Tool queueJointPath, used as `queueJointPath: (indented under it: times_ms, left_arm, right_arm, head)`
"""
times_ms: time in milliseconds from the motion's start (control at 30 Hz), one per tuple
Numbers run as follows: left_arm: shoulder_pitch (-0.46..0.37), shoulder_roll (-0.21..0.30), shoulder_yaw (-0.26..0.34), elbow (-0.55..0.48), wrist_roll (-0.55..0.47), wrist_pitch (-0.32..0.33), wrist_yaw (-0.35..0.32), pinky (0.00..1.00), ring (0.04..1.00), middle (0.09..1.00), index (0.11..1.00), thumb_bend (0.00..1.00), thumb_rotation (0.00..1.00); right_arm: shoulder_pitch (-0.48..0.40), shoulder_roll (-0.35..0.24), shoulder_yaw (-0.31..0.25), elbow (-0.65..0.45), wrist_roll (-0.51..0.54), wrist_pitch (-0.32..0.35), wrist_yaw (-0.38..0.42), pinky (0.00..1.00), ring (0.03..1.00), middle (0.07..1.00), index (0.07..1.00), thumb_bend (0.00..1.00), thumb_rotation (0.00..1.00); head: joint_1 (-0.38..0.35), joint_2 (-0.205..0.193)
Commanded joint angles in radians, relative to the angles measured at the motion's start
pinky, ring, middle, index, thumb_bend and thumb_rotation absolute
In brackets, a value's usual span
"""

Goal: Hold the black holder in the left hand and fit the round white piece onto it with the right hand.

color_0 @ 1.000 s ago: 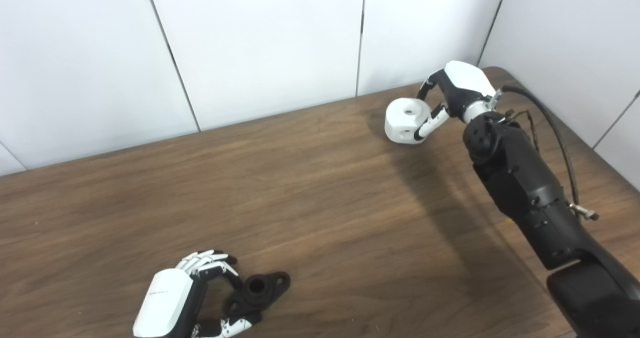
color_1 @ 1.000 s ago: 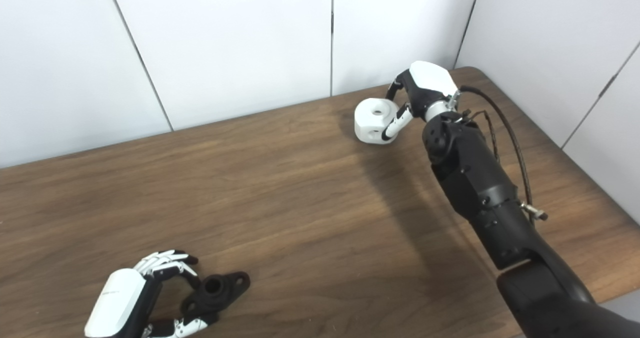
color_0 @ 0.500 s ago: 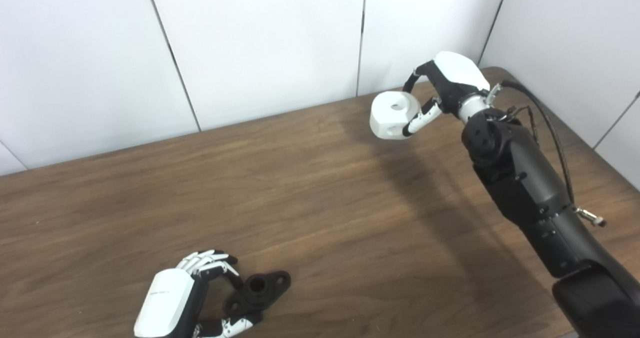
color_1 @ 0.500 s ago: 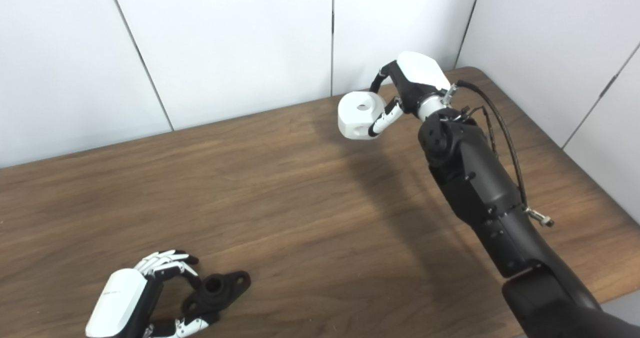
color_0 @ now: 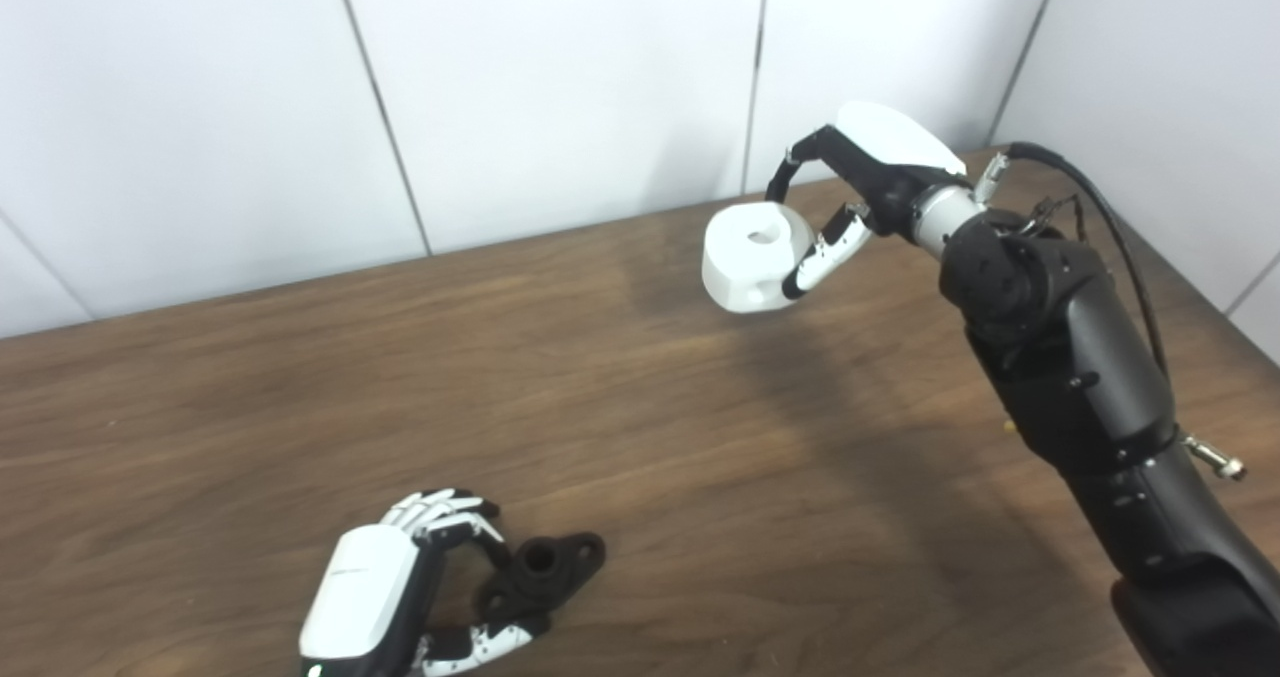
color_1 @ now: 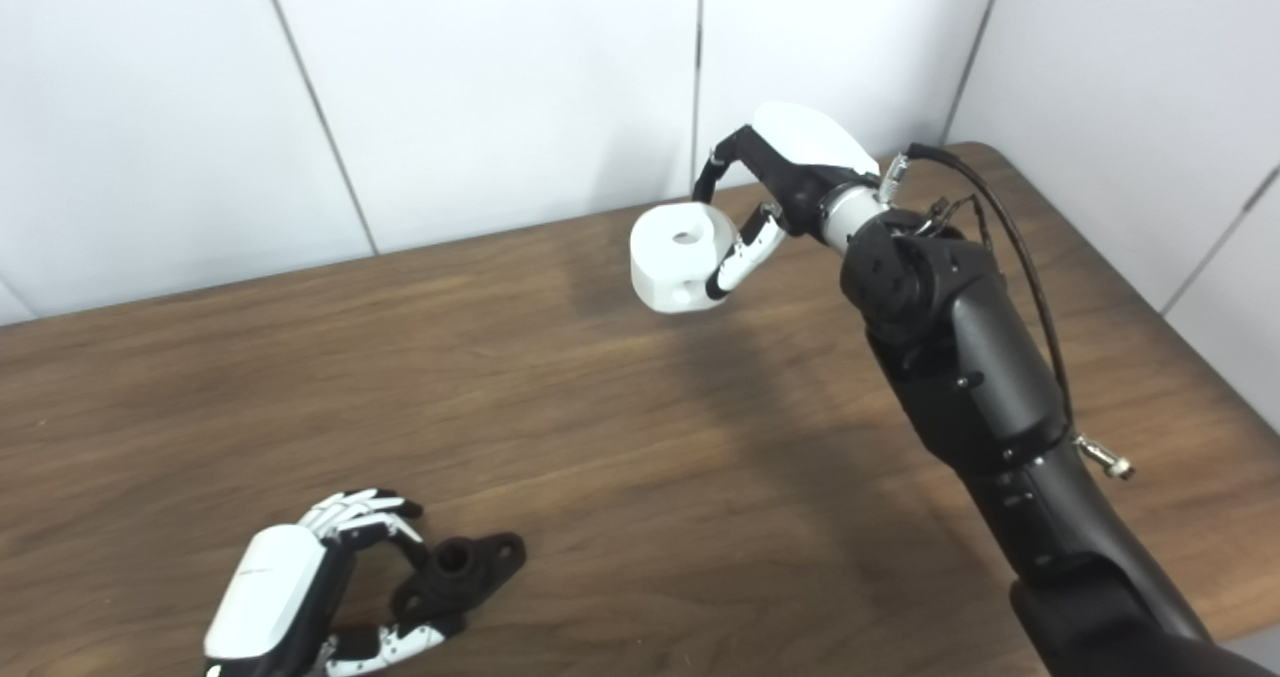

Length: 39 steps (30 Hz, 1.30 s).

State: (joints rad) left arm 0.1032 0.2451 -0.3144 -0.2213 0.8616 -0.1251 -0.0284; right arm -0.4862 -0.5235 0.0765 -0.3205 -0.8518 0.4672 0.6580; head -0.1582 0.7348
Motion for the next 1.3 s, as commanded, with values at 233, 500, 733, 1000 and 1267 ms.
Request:
queueJointPath:
  times_ms: [233, 500, 733, 1000, 1267]
  left_arm:
    - [0.007, -0.028, -0.041, 0.01, 0.059, 0.044, -0.005, 0.87, 0.827, 0.757, 0.487, 0.52, 0.05]
    - [0.003, -0.044, -0.068, 0.008, 0.087, 0.071, 0.0, 0.88, 0.836, 0.764, 0.487, 0.52, 0.05]
    - [0.001, -0.048, -0.078, -0.003, 0.087, 0.088, -0.002, 0.89, 0.842, 0.769, 0.487, 0.52, 0.05]
    - [-0.005, -0.046, -0.087, -0.019, 0.086, 0.11, -0.016, 0.88, 0.845, 0.772, 0.487, 0.52, 0.05]
    - [-0.008, -0.051, -0.093, -0.019, 0.093, 0.112, -0.006, 0.87, 0.837, 0.768, 0.486, 0.52, 0.05]
  right_arm:
    - [-0.035, 0.022, -0.009, -0.191, -0.032, 0.002, 0.165, 1.0, 0.883, 0.769, 0.482, 0.53, 0.14]
    - [-0.018, 0.078, -0.005, -0.312, -0.018, 0.002, 0.25, 1.0, 0.879, 0.776, 0.48, 0.52, 0.14]
    - [-0.007, 0.147, 0.012, -0.38, -0.031, 0.002, 0.298, 1.0, 0.884, 0.775, 0.48, 0.52, 0.13]
    - [0.004, 0.239, 0.033, -0.435, -0.077, 0.002, 0.38, 1.0, 0.906, 0.79, 0.48, 0.53, 0.13]
    - [0.04, 0.274, 0.095, -0.415, -0.067, -0.013, 0.351, 1.0, 0.908, 0.781, 0.479, 0.52, 0.14]
  head:
    - [0.079, 0.017]
    - [0.121, 0.027]
    - [0.112, 0.045]
    - [0.113, 0.059]
    - [0.122, 0.062]
